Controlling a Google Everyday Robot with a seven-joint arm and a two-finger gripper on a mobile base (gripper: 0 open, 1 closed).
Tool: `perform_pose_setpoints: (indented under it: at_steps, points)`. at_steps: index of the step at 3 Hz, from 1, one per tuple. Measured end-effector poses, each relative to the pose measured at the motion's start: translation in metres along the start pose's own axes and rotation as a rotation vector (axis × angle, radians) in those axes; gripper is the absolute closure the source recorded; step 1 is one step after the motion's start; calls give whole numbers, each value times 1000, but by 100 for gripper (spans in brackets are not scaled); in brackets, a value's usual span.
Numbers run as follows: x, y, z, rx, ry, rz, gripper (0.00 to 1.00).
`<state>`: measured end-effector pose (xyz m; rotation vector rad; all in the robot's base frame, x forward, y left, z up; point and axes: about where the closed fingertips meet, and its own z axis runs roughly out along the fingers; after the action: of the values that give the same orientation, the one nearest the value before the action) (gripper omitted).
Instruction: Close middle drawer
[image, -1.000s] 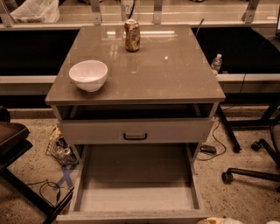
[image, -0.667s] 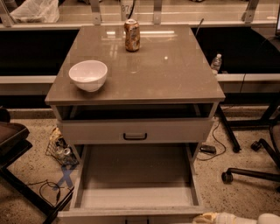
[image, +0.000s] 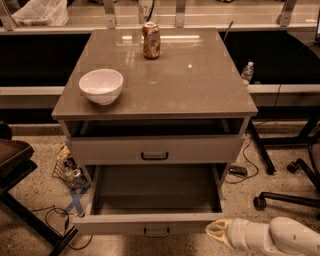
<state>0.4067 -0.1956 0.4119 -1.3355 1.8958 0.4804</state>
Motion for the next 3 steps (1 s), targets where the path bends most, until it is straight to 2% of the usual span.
perform_pose_setpoints:
  at_steps: [1,2,3]
  points:
    - [-14,-27,24,5,9,9,100]
    - [-41,-50,45,-4,17,-5,100]
    - [-41,-50,46,-5,16,-5,100]
